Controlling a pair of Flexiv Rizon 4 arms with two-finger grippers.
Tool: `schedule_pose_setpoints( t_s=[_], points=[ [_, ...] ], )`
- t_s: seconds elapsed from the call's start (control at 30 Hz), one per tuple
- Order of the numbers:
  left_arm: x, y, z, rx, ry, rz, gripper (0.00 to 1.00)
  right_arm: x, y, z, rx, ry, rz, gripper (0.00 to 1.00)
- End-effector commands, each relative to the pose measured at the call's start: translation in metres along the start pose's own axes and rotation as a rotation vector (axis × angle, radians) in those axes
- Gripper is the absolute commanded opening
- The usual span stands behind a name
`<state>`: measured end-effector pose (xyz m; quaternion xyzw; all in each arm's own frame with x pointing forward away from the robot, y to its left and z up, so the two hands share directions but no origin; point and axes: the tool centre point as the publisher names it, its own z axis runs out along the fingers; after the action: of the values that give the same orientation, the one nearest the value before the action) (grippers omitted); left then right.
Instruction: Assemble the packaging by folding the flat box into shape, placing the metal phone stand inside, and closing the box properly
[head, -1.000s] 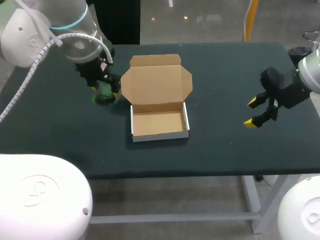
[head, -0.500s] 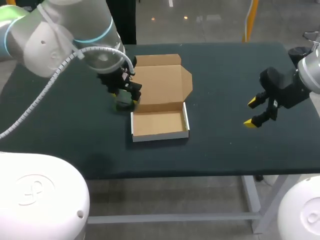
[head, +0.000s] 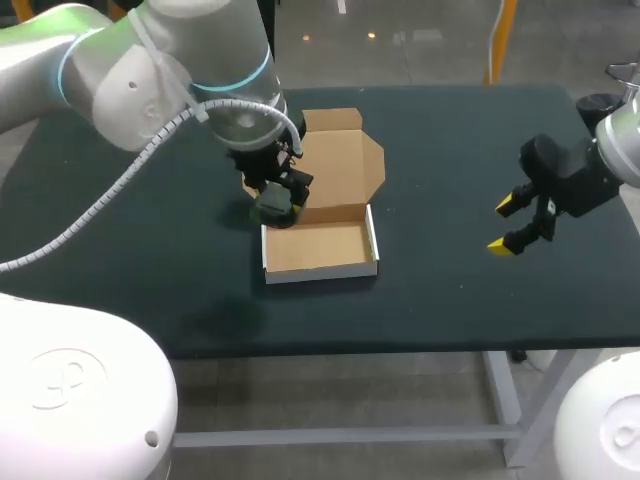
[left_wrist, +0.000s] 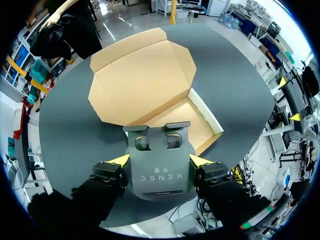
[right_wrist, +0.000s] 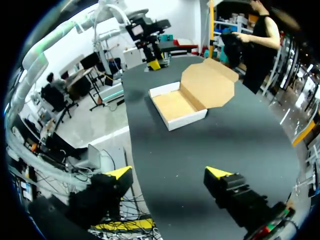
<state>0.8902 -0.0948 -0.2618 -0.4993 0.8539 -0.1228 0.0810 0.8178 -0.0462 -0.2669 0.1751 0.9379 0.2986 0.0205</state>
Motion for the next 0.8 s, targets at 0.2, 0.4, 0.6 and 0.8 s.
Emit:
schedule_pose_setpoints(
  t_s=[0.2, 0.4, 0.6, 0.8],
  points=[
    [0.019, -0.012, 0.025, -0.017, 0.008, 0.028, 0.00, 0.000, -0.001, -0.001, -0.003, 0.003, -0.001, 1.00],
    [0.031, -0.018, 0.038, -0.024, 0.015, 0.053, 0.00, 0.000, -0.001, -0.001, -0.003, 0.003, -0.001, 1.00],
    [0.039, -0.024, 0.049, -0.023, 0.006, 0.068, 0.00, 0.000, -0.001, -0.001, -0.003, 0.003, -0.001, 1.00],
    [0.045, -0.027, 0.057, -0.012, 0.008, 0.089, 0.00, 0.000, -0.001, -0.001, -0.003, 0.003, -0.001, 1.00]
  ],
)
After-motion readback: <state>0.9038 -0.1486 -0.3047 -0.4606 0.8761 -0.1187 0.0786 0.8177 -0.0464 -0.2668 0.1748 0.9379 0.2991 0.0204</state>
